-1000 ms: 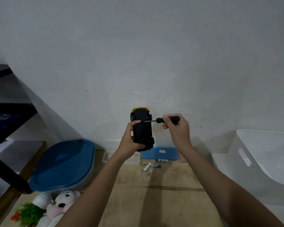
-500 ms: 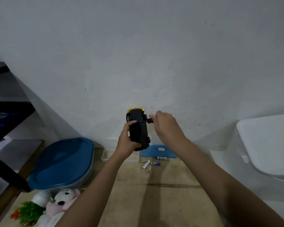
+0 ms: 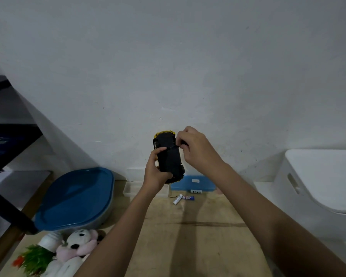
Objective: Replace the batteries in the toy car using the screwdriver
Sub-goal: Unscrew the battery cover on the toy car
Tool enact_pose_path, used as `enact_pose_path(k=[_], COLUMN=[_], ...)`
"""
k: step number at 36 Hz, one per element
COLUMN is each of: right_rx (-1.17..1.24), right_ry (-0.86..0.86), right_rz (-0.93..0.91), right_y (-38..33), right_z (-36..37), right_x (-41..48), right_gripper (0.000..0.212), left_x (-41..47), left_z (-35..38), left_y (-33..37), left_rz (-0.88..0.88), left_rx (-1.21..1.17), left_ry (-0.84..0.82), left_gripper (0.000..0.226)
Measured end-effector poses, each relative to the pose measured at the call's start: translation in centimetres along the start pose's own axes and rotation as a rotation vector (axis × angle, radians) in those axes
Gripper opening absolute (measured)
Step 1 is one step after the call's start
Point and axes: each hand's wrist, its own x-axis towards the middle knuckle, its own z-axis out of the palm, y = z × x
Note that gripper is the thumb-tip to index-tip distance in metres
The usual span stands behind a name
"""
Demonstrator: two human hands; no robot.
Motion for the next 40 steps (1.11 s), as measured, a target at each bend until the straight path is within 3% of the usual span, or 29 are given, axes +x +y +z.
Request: enact_pose_path(k=[3, 6, 10, 12, 16, 19, 23, 27, 33, 37, 40], right_rx=[-0.016, -0.194, -0.173, -0.122, -0.149, -0.323, -0.171, -0.066, -0.082, -0.049, 0.061], right_ry=[-0.011, -0.009, -0.033, -0.064, 0.008, 0.018, 0.071, 0.046, 0.037, 0.039, 0.001], right_rz=[0.066, 0.158, -0.052, -0.094, 0.117, 0.139, -0.015, -0.041, 0.208, 0.108, 0.035], right_y=[-0.1, 0.1, 0.2, 0.1, -0.6, -0.4, -0.4, -0.7, -1.0, -0.6, -0.6], right_z=[-0.1, -0.4, -0.1, 0.1, -0.1, 0.0, 0.2, 0.1, -0.3, -0.2, -0.1], right_x=[-0.3, 0.1, -0.1, -0.4, -0.4, -0.1, -0.2, -0.3, 0.6, 0.8, 0.4], right_gripper=[0.021, 0.036, 0.012, 0.021, 0.042, 0.034, 0.011, 0.02, 0.029, 0.013, 0.032], left_x=[0.2, 0.1, 0.2, 0.2, 0.1, 0.1, 0.1, 0.3, 0.4, 0.5, 0.7], left_z=[-0.2, -0.4, -0.6, -0.6, -0.8, -0.8, -0.8, -0.8, -1.0, -1.0, -1.3], left_y=[0.0, 0.2, -0.1, -0.2, 0.0, 0.1, 0.4, 0.7, 0.6, 0.2, 0.1], left_rz=[-0.008, -0.017, -0.018, -0.019, -0.024, -0.021, -0.021, -0.017, -0.041, -0.05, -0.044], left_rx=[-0.018, -0.019, -0.027, -0.031, -0.036, -0.029, -0.019, -0.025, -0.024, -0.057, -0.06], left_ry=[0.008, 0.019, -0.011, -0.021, -0.015, -0.026, -0.035, -0.029, -0.006, -0.006, -0.021], left_gripper=[0.077, 0.076, 0.077, 0.077, 0.076, 0.077, 0.077, 0.076, 0.077, 0.077, 0.077])
